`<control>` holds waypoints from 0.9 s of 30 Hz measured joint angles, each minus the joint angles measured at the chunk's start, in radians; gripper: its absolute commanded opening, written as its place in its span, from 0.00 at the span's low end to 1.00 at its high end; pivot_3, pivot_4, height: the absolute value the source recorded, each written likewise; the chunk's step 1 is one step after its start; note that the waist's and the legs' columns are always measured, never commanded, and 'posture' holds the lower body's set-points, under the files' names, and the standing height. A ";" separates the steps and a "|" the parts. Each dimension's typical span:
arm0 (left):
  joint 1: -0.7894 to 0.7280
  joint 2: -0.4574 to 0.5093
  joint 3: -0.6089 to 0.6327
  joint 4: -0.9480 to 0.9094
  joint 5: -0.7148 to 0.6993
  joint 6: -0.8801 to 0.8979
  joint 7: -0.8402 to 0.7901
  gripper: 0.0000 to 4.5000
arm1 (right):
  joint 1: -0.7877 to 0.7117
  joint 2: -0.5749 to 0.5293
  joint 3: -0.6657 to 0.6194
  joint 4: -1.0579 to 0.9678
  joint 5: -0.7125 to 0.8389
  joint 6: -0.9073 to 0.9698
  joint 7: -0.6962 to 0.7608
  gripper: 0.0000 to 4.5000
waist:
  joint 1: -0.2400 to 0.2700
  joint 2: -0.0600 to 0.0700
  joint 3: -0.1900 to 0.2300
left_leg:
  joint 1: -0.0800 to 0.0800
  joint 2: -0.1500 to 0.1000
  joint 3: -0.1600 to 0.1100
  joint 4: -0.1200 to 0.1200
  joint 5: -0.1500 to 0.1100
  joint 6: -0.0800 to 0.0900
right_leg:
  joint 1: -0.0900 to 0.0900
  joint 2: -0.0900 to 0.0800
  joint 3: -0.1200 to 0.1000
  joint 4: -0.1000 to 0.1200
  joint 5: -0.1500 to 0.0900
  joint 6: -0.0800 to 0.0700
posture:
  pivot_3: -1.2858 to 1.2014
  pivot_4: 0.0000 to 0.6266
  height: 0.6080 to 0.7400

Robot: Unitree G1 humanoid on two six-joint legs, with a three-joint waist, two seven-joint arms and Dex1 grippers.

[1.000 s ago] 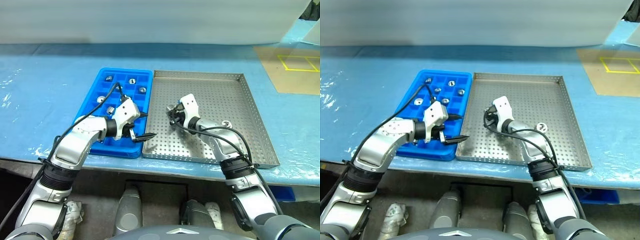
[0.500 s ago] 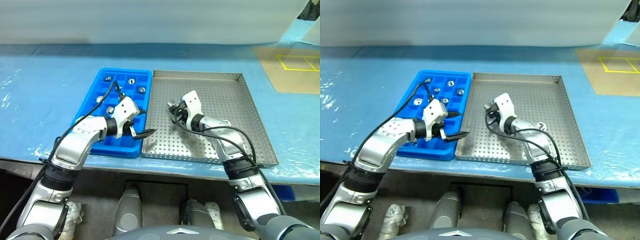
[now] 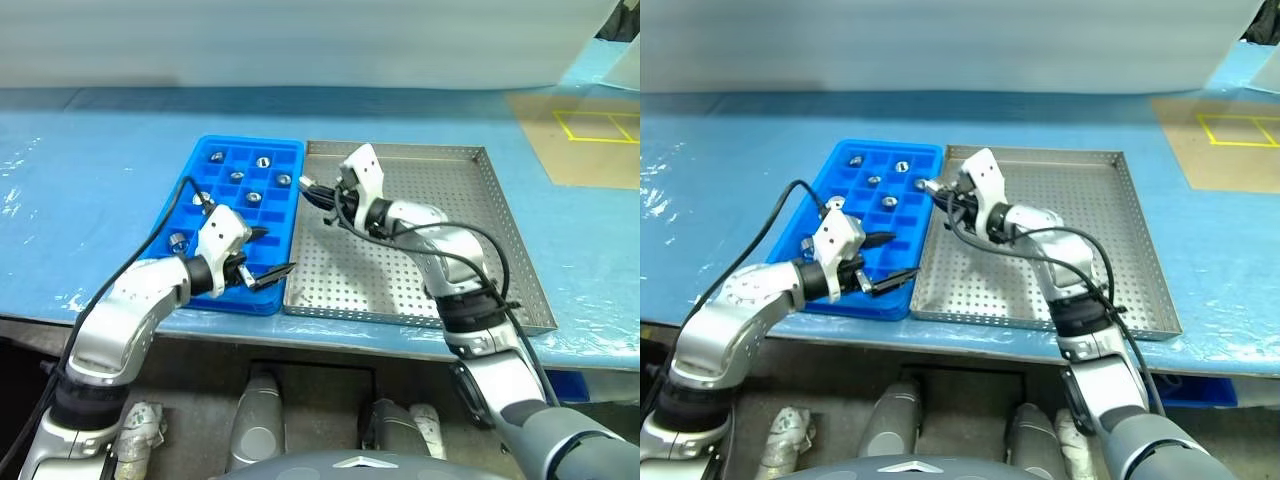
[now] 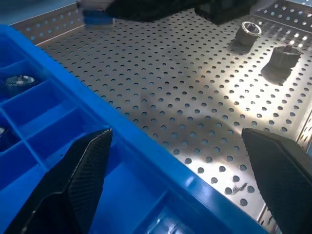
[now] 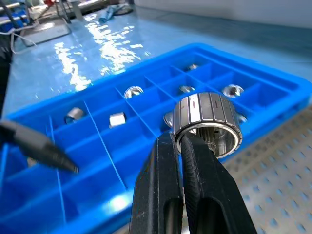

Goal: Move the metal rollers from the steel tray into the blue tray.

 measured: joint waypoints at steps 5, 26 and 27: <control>0.099 -0.020 0.050 -0.083 0.000 0.043 0.115 1.00 | -0.084 0.035 0.015 0.146 -0.014 -0.010 0.021 0.02 | 0.050 0.000 0.000 | -0.001 0.000 -0.001 -0.001 0.000 0.000 | 0.000 0.000 0.000 -0.001 0.000 0.000 | 0.78 0.24 1.00; 0.328 -0.049 0.073 -0.317 -0.028 0.118 0.295 1.00 | -0.140 0.041 0.175 0.265 -0.067 0.032 0.251 0.02 | 0.324 0.000 0.000 | 0.005 0.005 -0.002 -0.004 -0.001 0.000 | 0.000 0.007 0.005 0.001 -0.001 0.000 | 0.84 0.24 1.00; 0.332 -0.049 0.073 -0.318 -0.029 0.118 0.298 1.00 | -0.140 0.036 0.178 0.265 -0.069 0.035 0.258 0.02 | 0.335 0.000 0.000 | 0.005 0.005 -0.002 -0.004 -0.001 0.000 | 0.000 0.007 0.006 0.001 -0.001 0.000 | 0.84 0.24 1.00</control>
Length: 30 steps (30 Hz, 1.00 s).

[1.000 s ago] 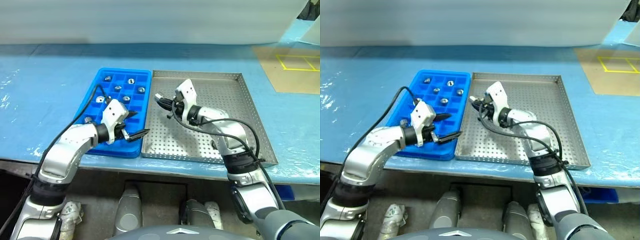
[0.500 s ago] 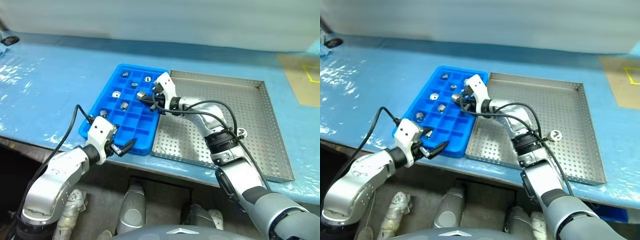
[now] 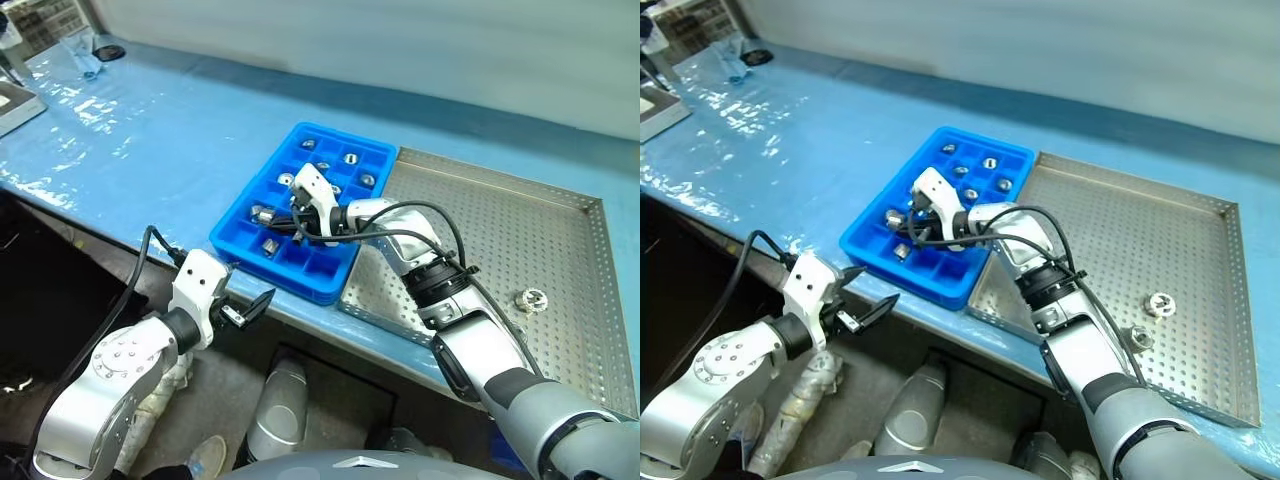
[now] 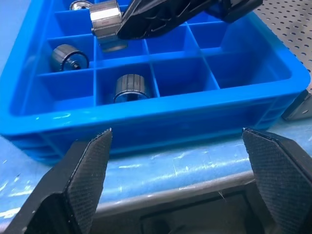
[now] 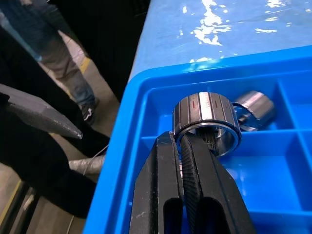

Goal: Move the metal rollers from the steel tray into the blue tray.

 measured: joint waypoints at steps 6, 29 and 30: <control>0.004 0.001 0.000 0.000 -0.001 -0.002 0.006 1.00 | 0.000 -0.083 0.009 -0.015 -0.002 0.039 0.075 0.02 | 0.043 0.000 0.000 | 0.003 0.000 0.000 0.000 0.000 0.000 | 0.002 0.000 0.001 0.001 0.000 0.000 | 0.84 0.24 1.00; -0.042 0.006 -0.038 0.022 0.004 -0.005 0.000 1.00 | -0.026 -0.220 0.006 -0.012 -0.029 0.084 0.141 0.02 | 0.057 0.000 0.000 | 0.004 0.009 0.000 0.001 0.003 -0.006 | 0.001 0.011 0.004 0.001 0.004 -0.006 | 0.82 0.24 1.00; -0.043 0.006 -0.040 0.023 0.005 -0.005 0.000 1.00 | -0.025 -0.229 0.022 -0.001 -0.048 0.067 0.139 0.06 | 0.057 0.000 0.000 | 0.004 0.009 0.000 0.001 0.003 -0.006 | 0.001 0.011 0.004 0.001 0.004 -0.006 | 0.82 0.24 1.00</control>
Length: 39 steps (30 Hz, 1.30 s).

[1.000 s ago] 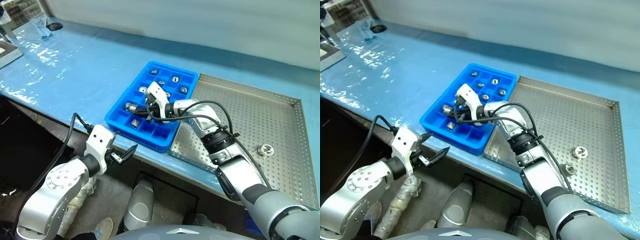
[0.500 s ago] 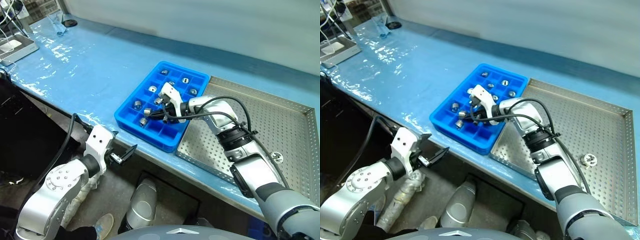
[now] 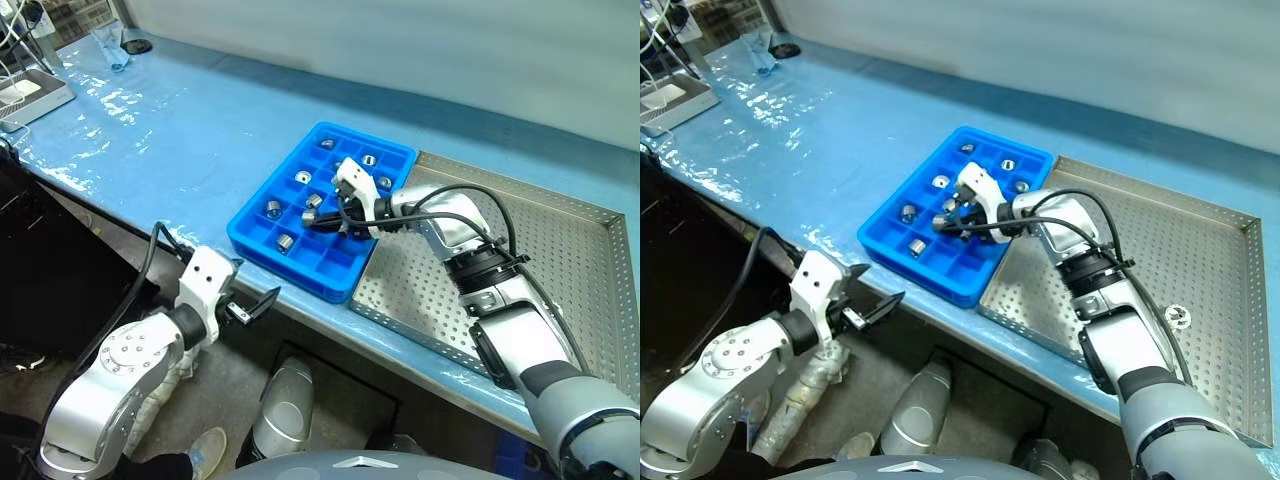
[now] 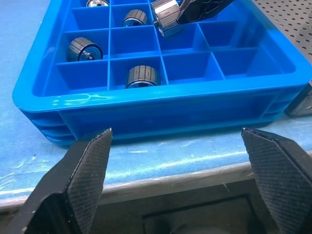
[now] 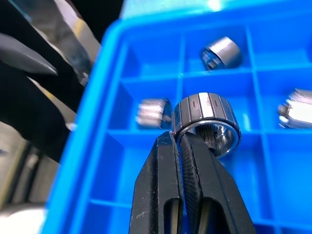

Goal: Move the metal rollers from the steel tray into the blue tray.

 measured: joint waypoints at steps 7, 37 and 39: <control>-0.021 0.001 -0.009 0.032 0.008 -0.019 -0.005 1.00 | 0.014 -0.012 0.031 0.059 -0.072 -0.109 -0.018 0.55 | -0.003 0.000 0.000 | 0.001 0.000 0.000 0.000 0.000 0.000 | 0.000 0.000 0.000 0.000 0.000 0.000 | 0.80 0.24 1.00; -0.600 -0.135 -0.285 0.613 0.044 -0.261 -0.356 1.00 | 0.699 -0.345 -0.714 -0.831 0.343 0.528 -0.303 0.62 | -0.295 0.006 -0.004 | 0.001 -0.001 0.008 0.003 0.004 -0.005 | -0.001 0.000 0.006 -0.001 0.008 0.004 | 0.56 0.24 1.00; -0.623 -0.137 -0.288 0.649 0.052 -0.281 -0.381 1.00 | 0.724 -0.342 -0.745 -0.846 0.349 0.561 -0.332 0.62 | -0.322 0.006 -0.004 | 0.001 -0.001 0.008 0.003 0.004 -0.005 | -0.001 0.000 0.007 -0.001 0.008 0.003 | 0.56 0.24 1.00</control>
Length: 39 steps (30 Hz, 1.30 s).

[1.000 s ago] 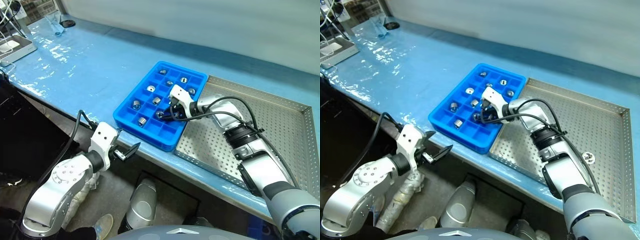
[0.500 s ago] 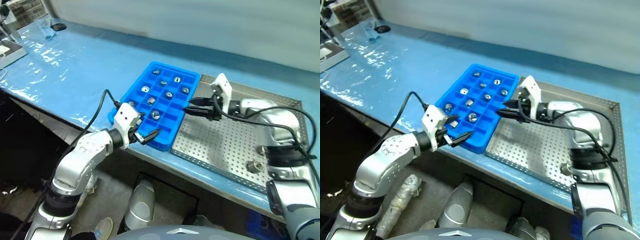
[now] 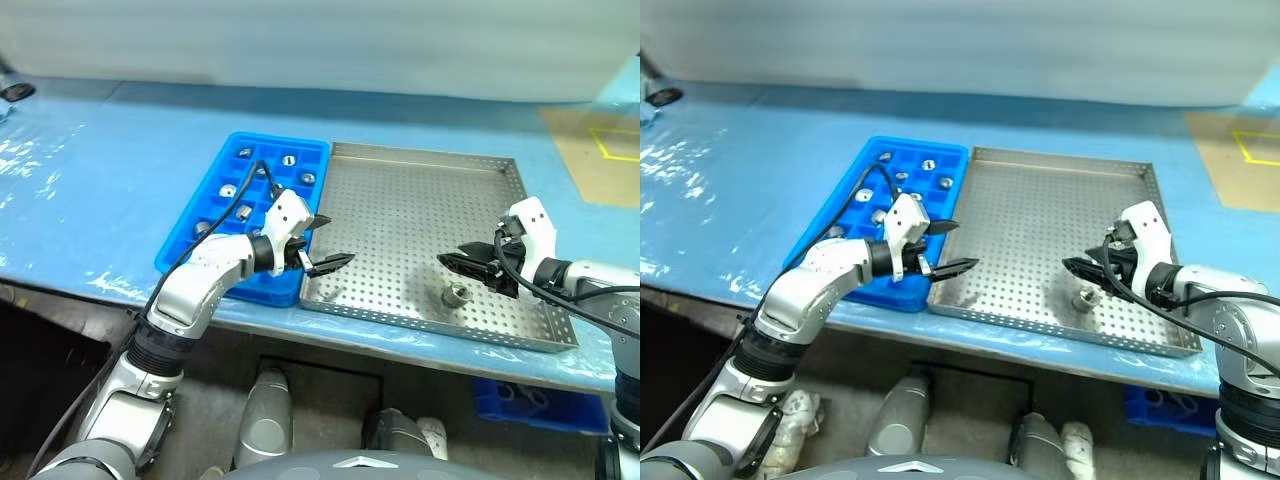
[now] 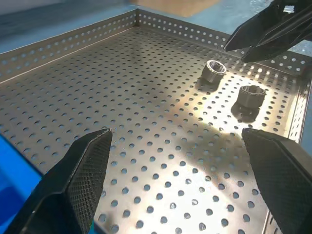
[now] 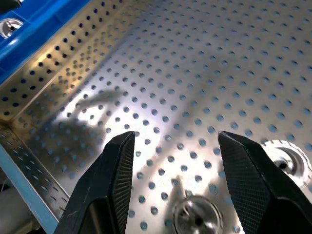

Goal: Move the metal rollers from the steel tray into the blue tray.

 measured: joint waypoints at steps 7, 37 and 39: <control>-0.025 0.000 -0.001 0.060 0.021 -0.046 -0.050 1.00 | 0.064 0.028 -0.039 -0.026 0.039 0.043 -0.052 0.62 | -0.059 0.000 0.000 | 0.000 -0.001 0.000 0.000 0.000 0.000 | 0.000 -0.001 -0.001 -0.001 -0.002 -0.003 | 0.56 0.24 1.00; 0.012 0.003 -0.001 0.059 0.077 -0.076 -0.068 1.00 | 0.064 0.108 0.145 0.040 0.034 -0.081 -0.172 0.58 | -0.080 0.000 -0.001 | 0.000 -0.001 0.000 0.000 0.000 0.001 | 0.002 -0.002 -0.002 -0.001 -0.002 -0.003 | 0.58 0.24 1.00; 0.013 0.002 -0.001 0.056 0.079 -0.076 -0.066 1.00 | 0.067 0.088 0.183 0.055 0.007 -0.127 -0.183 0.48 | -0.080 -0.002 -0.002 | 0.000 -0.001 0.000 0.000 0.000 0.001 | 0.002 -0.002 -0.002 -0.001 -0.002 -0.003 | 0.58 0.24 1.00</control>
